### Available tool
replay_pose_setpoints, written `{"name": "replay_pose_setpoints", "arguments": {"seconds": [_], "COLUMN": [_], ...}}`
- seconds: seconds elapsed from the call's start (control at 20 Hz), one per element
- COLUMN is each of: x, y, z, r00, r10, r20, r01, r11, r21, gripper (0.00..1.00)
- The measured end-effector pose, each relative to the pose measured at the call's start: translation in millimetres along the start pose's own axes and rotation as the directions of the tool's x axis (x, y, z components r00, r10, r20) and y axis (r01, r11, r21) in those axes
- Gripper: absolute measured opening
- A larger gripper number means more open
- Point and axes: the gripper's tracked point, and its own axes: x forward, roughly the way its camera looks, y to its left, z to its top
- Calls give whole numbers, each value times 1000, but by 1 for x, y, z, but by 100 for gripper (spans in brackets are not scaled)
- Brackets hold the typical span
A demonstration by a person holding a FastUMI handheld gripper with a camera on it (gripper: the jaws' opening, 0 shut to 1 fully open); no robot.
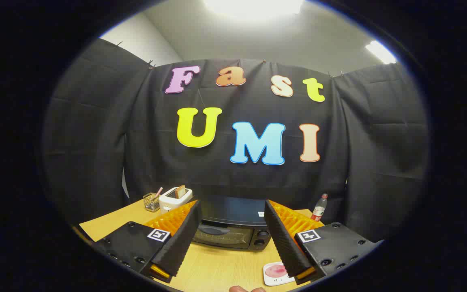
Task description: Open the toaster oven, put the food inside, and close the toaster oven door.
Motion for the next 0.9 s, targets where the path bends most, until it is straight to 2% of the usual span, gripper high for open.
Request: {"name": "replay_pose_setpoints", "arguments": {"seconds": [0.9], "x": [-4], "y": [7], "z": [-15], "r00": [999], "r10": [19], "r20": [-47], "r01": [-18], "r11": [1000], "r21": [21], "gripper": [98]}}
